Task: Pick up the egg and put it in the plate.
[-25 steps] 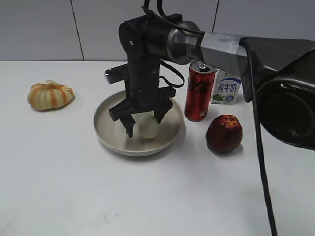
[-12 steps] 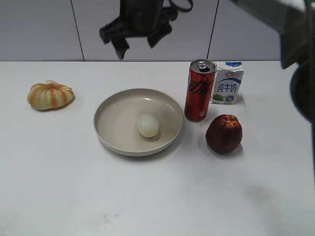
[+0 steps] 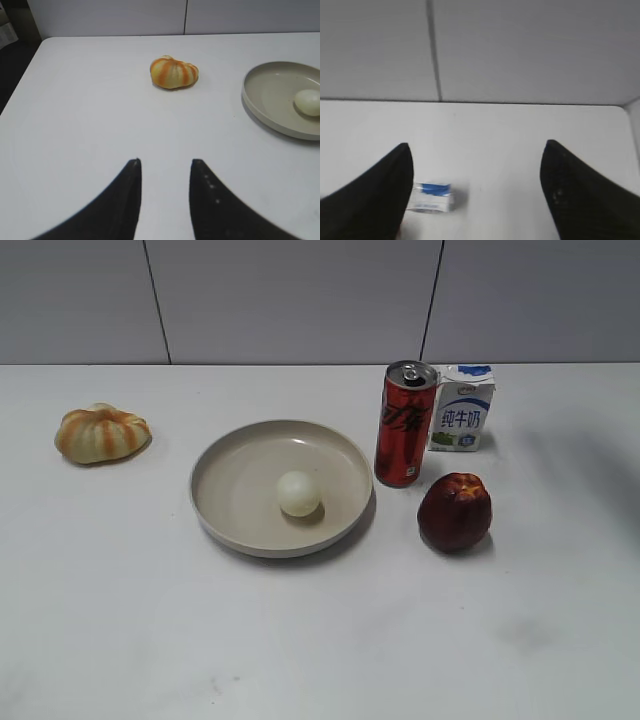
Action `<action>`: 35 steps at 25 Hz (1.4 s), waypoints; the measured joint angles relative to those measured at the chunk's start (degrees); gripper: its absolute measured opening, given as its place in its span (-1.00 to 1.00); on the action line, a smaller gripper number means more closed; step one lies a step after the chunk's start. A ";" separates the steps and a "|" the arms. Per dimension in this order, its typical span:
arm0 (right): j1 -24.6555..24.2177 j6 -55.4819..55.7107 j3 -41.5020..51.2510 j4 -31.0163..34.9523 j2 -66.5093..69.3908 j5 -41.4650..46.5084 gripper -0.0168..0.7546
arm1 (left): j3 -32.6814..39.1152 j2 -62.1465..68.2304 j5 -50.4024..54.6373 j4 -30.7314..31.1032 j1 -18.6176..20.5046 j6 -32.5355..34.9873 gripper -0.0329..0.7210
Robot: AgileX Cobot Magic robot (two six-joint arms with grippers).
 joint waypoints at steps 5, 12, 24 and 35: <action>-10.88 0.00 5.84 3.73 -7.95 0.00 0.58 | 0.00 0.00 0.00 0.00 0.00 0.00 -0.28; -13.89 -2.19 30.59 6.39 -23.13 -0.05 0.58 | 0.00 0.00 0.00 0.00 0.00 0.00 -0.28; -13.89 -6.91 92.44 7.23 -62.30 -5.14 0.58 | 0.00 0.00 0.00 0.00 0.00 0.00 -0.28; -13.89 -7.85 108.20 7.23 -104.40 -9.50 0.58 | 0.00 0.00 0.00 0.00 0.00 0.00 -0.28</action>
